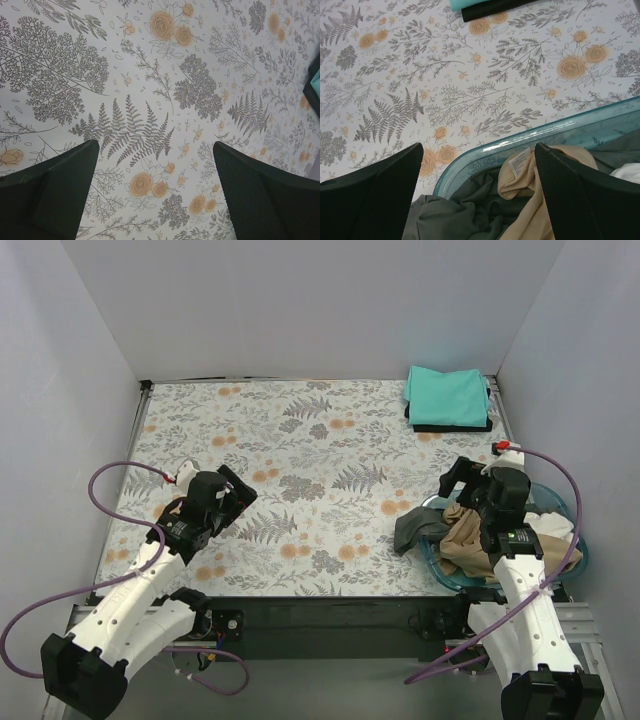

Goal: Fold and stack the t-shirts
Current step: Grab the tshirt from the pile

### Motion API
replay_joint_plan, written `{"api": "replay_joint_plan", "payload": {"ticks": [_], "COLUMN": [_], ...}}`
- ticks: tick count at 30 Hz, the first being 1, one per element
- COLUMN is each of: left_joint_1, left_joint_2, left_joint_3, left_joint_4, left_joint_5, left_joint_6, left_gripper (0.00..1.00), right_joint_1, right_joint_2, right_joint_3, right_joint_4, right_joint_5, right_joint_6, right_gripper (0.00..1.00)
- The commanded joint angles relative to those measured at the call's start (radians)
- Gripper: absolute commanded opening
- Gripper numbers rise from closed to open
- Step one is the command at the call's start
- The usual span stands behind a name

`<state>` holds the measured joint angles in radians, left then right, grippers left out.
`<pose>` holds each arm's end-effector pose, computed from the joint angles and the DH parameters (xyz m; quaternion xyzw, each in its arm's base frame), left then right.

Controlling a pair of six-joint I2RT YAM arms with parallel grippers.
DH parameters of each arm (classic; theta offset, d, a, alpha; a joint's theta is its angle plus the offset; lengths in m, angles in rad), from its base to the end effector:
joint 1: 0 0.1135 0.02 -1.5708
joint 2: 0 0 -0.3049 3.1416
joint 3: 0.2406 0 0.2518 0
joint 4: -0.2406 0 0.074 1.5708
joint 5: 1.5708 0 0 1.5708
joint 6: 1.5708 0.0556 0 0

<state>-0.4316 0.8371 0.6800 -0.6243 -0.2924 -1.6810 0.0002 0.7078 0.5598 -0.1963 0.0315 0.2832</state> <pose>0.1494 -0.0512 0.2713 -0.5796 0.7080 -0.2650 0.3043 0.1610 -0.0017 0.2913 0.1243 0.8082 0.0685 0.5715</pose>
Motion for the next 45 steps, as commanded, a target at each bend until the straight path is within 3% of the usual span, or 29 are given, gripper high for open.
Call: {"api": "replay_joint_plan", "payload": {"ticks": [1, 10, 19, 26, 29, 33, 45], "left_joint_1": [-0.002, -0.004, -0.004, -0.002, -0.004, -0.004, -0.004], "left_joint_2": [0.003, 0.028, 0.02, 0.02, 0.019, 0.019, 0.02], "left_joint_3": [-0.01, -0.016, -0.022, -0.022, -0.022, -0.022, -0.016], "left_joint_4": [-0.008, 0.005, 0.009, 0.009, 0.011, 0.011, 0.012], "left_joint_5": [-0.027, -0.024, -0.024, -0.021, -0.019, -0.019, -0.014], "left_joint_6": [-0.003, -0.003, -0.002, 0.0, 0.0, 0.0, 0.003], "left_gripper": [0.98, 0.98, 0.98, 0.98, 0.98, 0.98, 0.98], "right_joint_1": [-0.002, -0.002, -0.003, -0.003, -0.002, -0.003, -0.003], "right_joint_2": [0.001, 0.062, 0.114, 0.111, 0.099, 0.081, 0.019], "right_joint_3": [0.055, 0.121, 0.043, -0.004, -0.014, -0.02, 0.136], "right_joint_4": [-0.055, -0.267, -0.293, -0.307, -0.307, -0.307, -0.348], "right_joint_5": [-0.057, -0.306, -0.377, -0.374, -0.384, -0.418, -0.372], "right_joint_6": [0.024, -0.01, -0.003, -0.007, -0.004, 0.002, 0.004], "right_gripper": [0.98, 0.98, 0.82, 0.78, 0.67, 0.36, 0.07]}}
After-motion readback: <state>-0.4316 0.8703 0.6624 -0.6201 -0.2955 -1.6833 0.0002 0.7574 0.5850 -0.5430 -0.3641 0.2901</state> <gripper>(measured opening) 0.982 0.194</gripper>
